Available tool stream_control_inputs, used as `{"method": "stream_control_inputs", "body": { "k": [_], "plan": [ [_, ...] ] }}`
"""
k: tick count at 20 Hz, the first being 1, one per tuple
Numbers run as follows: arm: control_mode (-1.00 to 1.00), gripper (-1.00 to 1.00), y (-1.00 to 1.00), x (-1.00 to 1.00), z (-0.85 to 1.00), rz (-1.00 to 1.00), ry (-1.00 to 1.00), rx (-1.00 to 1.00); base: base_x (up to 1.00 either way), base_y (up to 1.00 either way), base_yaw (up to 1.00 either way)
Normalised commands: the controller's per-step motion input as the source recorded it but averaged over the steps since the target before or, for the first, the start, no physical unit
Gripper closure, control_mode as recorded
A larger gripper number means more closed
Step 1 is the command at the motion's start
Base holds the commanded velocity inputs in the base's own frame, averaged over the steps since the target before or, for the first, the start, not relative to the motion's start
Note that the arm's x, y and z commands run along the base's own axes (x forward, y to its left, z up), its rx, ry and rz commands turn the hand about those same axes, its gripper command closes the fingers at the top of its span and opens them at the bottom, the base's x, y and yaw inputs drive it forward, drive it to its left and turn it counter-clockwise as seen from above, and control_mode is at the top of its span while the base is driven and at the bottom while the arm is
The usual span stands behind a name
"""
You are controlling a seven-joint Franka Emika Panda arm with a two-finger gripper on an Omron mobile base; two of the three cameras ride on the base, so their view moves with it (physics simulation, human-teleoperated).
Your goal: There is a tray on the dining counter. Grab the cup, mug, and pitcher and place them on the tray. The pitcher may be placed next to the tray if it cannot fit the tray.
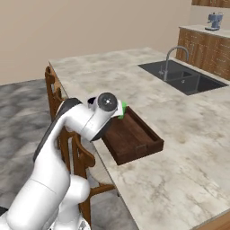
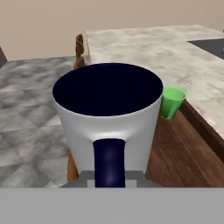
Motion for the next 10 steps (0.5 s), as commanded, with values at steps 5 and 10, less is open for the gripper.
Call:
{"method": "stream_control_inputs", "body": {
  "k": [5,10],
  "plan": [
    [-1.0,1.0,0.0,0.45,-0.37,0.01,0.06,0.0,0.0,0.0,0.0],
    [-1.0,1.0,0.01,0.57,-0.37,0.0,0.03,0.0,0.0,0.0,0.0]
  ]
}}
